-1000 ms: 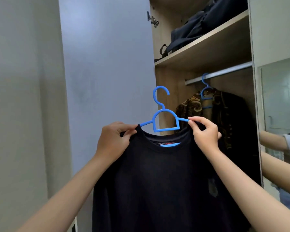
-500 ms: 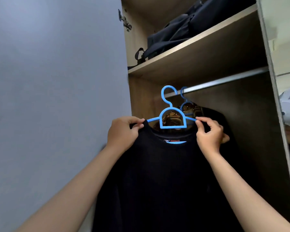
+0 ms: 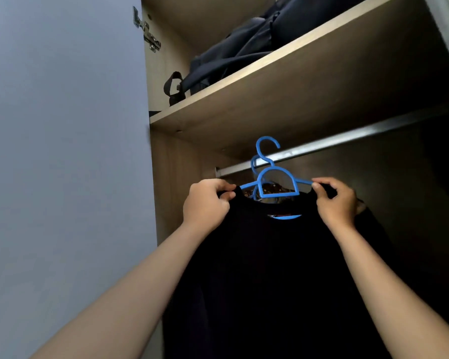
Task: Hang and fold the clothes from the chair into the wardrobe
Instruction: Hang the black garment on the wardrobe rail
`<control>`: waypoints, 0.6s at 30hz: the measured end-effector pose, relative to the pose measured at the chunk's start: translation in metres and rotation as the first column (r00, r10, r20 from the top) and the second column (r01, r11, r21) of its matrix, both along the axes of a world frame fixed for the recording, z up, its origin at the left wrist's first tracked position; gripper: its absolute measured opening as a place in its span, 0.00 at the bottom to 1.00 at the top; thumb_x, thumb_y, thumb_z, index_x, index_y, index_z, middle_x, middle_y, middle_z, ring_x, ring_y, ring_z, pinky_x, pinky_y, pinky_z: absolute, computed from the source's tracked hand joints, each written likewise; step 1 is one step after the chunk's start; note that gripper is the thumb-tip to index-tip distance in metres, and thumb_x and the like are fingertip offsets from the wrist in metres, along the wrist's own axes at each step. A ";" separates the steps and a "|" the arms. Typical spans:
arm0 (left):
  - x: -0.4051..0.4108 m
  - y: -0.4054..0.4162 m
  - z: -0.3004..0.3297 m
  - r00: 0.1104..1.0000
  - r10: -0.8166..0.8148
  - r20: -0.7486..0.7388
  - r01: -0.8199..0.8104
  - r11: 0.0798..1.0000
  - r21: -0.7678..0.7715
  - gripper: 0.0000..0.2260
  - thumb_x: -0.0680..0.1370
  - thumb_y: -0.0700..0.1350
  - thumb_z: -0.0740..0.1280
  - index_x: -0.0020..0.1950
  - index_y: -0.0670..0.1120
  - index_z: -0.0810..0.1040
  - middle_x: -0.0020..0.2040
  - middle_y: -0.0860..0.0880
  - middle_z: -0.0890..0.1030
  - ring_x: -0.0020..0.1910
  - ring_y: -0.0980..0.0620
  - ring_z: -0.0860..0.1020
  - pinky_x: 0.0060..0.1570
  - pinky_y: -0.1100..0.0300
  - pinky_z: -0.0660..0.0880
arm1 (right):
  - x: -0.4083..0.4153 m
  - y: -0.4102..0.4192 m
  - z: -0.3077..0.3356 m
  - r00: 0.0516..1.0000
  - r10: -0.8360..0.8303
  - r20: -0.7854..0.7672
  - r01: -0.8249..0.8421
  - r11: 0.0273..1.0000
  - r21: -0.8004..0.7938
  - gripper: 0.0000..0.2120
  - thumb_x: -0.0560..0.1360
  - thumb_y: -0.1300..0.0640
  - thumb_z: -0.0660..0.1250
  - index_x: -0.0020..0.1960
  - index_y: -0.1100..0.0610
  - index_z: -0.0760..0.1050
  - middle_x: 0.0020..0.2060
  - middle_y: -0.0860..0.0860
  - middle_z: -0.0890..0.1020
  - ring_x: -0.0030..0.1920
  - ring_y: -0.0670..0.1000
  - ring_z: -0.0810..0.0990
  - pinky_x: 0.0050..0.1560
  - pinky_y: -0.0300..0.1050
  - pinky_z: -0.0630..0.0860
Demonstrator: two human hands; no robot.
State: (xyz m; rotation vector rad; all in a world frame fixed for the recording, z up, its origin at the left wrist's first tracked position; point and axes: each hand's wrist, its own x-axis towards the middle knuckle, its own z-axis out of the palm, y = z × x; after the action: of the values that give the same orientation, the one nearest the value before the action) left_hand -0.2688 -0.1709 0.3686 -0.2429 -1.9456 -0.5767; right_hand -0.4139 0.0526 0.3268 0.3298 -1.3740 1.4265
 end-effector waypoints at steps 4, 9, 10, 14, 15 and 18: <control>-0.039 0.008 0.015 1.000 -0.013 -0.024 0.013 1.000 -0.011 0.07 0.75 0.45 0.68 0.51 0.52 0.83 0.51 0.52 0.83 0.51 0.52 0.79 0.51 0.53 0.78 | -0.030 0.011 0.017 0.998 0.045 -0.051 -0.045 0.999 0.004 0.08 0.73 0.57 0.69 0.41 0.43 0.79 0.43 0.45 0.83 0.49 0.48 0.80 0.62 0.57 0.73; -0.074 0.010 0.031 0.999 -0.037 -0.036 0.035 0.998 -0.058 0.06 0.75 0.43 0.68 0.50 0.49 0.83 0.49 0.50 0.83 0.54 0.50 0.79 0.54 0.52 0.77 | -0.061 0.013 0.032 0.999 0.016 -0.032 -0.016 1.000 0.006 0.08 0.74 0.62 0.70 0.43 0.49 0.79 0.44 0.49 0.83 0.50 0.51 0.80 0.62 0.52 0.73; -0.079 0.010 0.032 0.998 -0.041 -0.040 0.038 0.997 -0.063 0.06 0.75 0.43 0.68 0.49 0.49 0.83 0.49 0.50 0.83 0.53 0.50 0.79 0.54 0.52 0.76 | -0.065 0.013 0.032 1.000 0.021 -0.023 -0.021 1.000 0.015 0.08 0.74 0.63 0.69 0.43 0.49 0.79 0.44 0.50 0.83 0.50 0.52 0.81 0.61 0.50 0.73; -0.096 0.014 0.026 0.997 -0.058 -0.054 0.055 0.997 -0.060 0.06 0.75 0.43 0.68 0.50 0.49 0.83 0.50 0.49 0.83 0.53 0.50 0.79 0.52 0.52 0.77 | -0.085 0.016 0.023 0.999 -0.020 0.030 0.020 1.000 -0.009 0.07 0.72 0.53 0.69 0.39 0.40 0.79 0.42 0.42 0.82 0.50 0.49 0.81 0.63 0.60 0.71; -0.101 0.014 0.021 0.997 -0.060 -0.051 0.057 0.997 -0.057 0.06 0.75 0.43 0.68 0.50 0.50 0.83 0.50 0.50 0.83 0.54 0.50 0.79 0.52 0.52 0.77 | -0.091 0.017 0.018 0.999 -0.026 0.042 0.027 1.000 -0.009 0.08 0.71 0.50 0.68 0.39 0.36 0.78 0.40 0.40 0.82 0.49 0.50 0.81 0.62 0.62 0.70; -0.111 0.015 0.001 0.998 -0.059 -0.029 0.057 0.997 -0.045 0.07 0.75 0.45 0.68 0.51 0.52 0.82 0.51 0.53 0.83 0.53 0.52 0.79 0.50 0.53 0.78 | -0.096 0.016 -0.002 0.995 -0.041 0.094 0.042 0.999 -0.006 0.14 0.73 0.53 0.68 0.38 0.32 0.77 0.40 0.39 0.80 0.50 0.50 0.80 0.62 0.63 0.70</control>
State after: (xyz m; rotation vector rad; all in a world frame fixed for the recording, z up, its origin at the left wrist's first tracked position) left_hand -0.3799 -0.1560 0.3694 -0.3353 -1.9291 -0.5652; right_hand -0.5095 0.0689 0.3252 0.2304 -1.4425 1.4277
